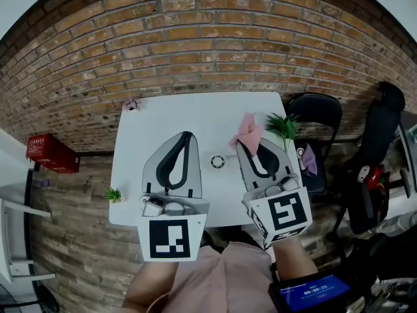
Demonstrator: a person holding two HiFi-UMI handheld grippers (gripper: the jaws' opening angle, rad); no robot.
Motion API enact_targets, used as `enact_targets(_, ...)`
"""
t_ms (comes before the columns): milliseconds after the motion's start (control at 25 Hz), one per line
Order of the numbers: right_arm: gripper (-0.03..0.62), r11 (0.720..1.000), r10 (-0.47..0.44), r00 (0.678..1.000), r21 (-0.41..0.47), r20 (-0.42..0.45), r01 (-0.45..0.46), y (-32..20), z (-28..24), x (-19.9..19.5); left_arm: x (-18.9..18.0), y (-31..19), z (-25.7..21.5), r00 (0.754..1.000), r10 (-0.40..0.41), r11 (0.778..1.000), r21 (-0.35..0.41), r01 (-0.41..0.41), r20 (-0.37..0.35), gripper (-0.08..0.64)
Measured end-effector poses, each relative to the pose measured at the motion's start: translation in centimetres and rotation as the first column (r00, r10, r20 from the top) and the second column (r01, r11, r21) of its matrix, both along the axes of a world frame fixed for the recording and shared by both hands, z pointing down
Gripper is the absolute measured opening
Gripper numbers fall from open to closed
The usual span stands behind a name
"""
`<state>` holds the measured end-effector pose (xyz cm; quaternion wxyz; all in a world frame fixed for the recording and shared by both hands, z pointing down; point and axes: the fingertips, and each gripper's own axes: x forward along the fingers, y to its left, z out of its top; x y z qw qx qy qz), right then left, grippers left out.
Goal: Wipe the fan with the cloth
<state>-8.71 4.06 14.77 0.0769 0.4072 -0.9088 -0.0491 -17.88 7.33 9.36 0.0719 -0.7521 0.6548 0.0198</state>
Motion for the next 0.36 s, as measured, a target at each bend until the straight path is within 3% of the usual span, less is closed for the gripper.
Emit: enact_targets(360,0.048,1.0,-0.004,1.0,0.01,-0.011,0.004,0.17,-0.32,-0.42,0.03,0.17,-0.23,1.0,0.006,1.0,0.003,-0.006,0.004,0.015)
